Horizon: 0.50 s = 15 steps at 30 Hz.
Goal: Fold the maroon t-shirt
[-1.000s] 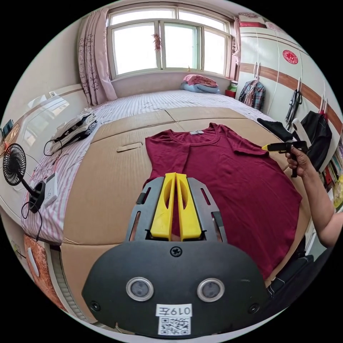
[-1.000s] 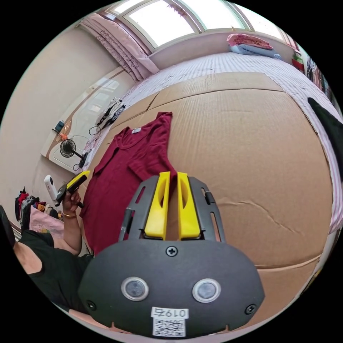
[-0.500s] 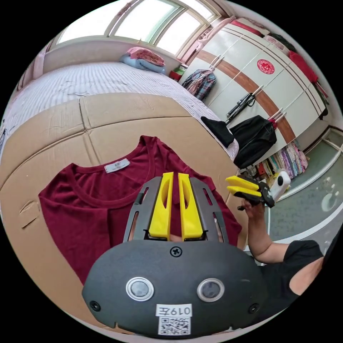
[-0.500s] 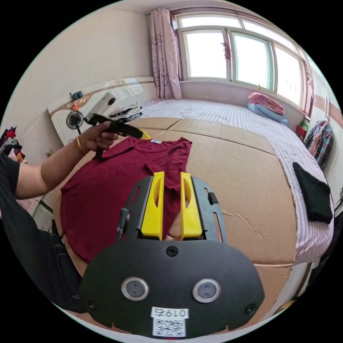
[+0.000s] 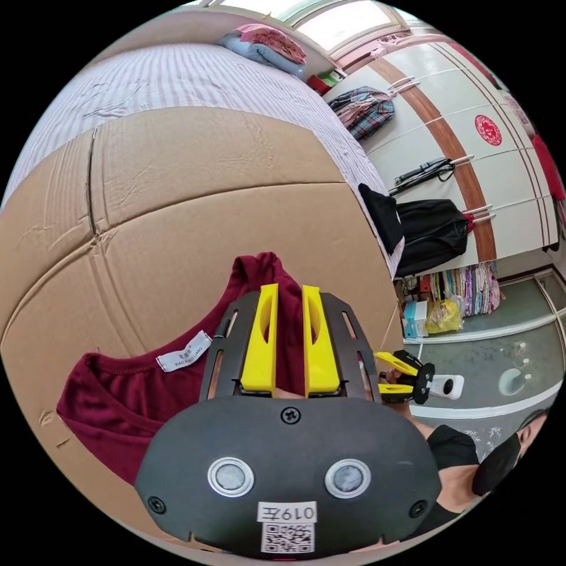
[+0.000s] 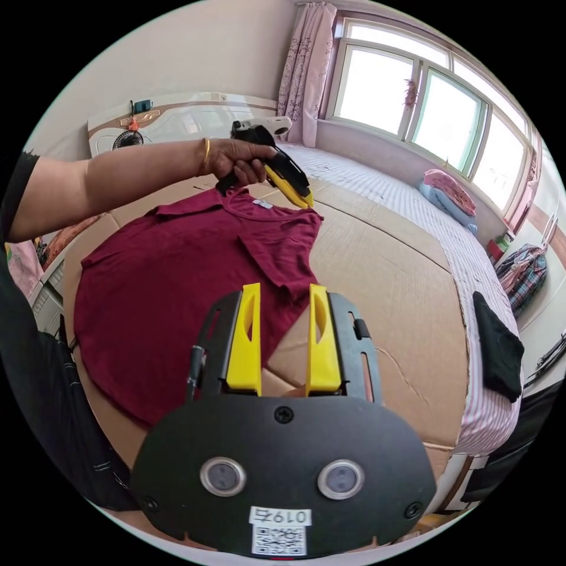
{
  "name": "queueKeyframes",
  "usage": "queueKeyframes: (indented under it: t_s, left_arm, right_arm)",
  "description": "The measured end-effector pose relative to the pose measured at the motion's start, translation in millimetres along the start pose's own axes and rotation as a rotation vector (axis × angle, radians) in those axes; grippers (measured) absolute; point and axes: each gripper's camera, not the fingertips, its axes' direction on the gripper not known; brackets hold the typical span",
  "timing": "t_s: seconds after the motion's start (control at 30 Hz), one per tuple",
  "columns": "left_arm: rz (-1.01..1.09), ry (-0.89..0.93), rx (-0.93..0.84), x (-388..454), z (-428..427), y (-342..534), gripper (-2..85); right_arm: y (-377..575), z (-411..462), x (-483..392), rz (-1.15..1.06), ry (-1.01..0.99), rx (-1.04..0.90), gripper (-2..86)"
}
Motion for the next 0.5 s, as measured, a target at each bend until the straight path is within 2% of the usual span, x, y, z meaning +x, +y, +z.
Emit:
queueKeyframes:
  t_s: [0.5]
  left_arm:
    - [-0.006, -0.044, -0.097, -29.5, 64.7, -133.2, 5.3]
  right_arm:
    - [-8.8, -0.4, 13.6, 0.016, -0.039, 0.015, 10.5]
